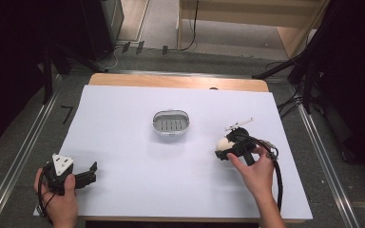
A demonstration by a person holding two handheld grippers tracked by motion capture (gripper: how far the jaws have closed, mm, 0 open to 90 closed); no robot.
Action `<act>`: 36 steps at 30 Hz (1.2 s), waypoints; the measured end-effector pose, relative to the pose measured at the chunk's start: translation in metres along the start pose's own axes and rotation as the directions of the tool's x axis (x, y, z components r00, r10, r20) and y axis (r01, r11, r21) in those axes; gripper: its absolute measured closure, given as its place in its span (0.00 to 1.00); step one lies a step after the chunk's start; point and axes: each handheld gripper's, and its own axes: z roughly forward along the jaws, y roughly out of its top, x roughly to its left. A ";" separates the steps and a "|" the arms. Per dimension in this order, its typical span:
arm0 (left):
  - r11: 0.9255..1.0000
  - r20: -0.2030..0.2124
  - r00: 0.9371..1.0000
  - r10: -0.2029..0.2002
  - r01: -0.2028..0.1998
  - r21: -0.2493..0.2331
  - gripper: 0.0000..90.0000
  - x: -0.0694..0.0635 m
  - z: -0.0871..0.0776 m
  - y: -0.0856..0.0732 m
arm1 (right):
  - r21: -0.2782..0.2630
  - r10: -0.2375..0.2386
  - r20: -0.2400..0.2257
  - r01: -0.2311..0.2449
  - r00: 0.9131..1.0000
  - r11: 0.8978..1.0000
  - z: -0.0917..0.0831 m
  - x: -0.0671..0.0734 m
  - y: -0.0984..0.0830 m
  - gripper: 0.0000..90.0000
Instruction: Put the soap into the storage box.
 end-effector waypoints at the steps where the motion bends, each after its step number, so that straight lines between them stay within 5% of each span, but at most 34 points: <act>1: 1.000 0.000 1.000 0.000 0.000 0.000 0.00 0.000 0.000 0.000 | 0.000 0.000 0.000 0.000 1.000 1.000 0.000 0.000 0.000 0.28; 36: 1.000 0.008 1.000 -0.013 0.013 -0.004 0.00 0.001 0.000 0.000 | 0.003 -0.056 -0.045 0.056 0.997 0.998 0.010 0.023 0.037 0.28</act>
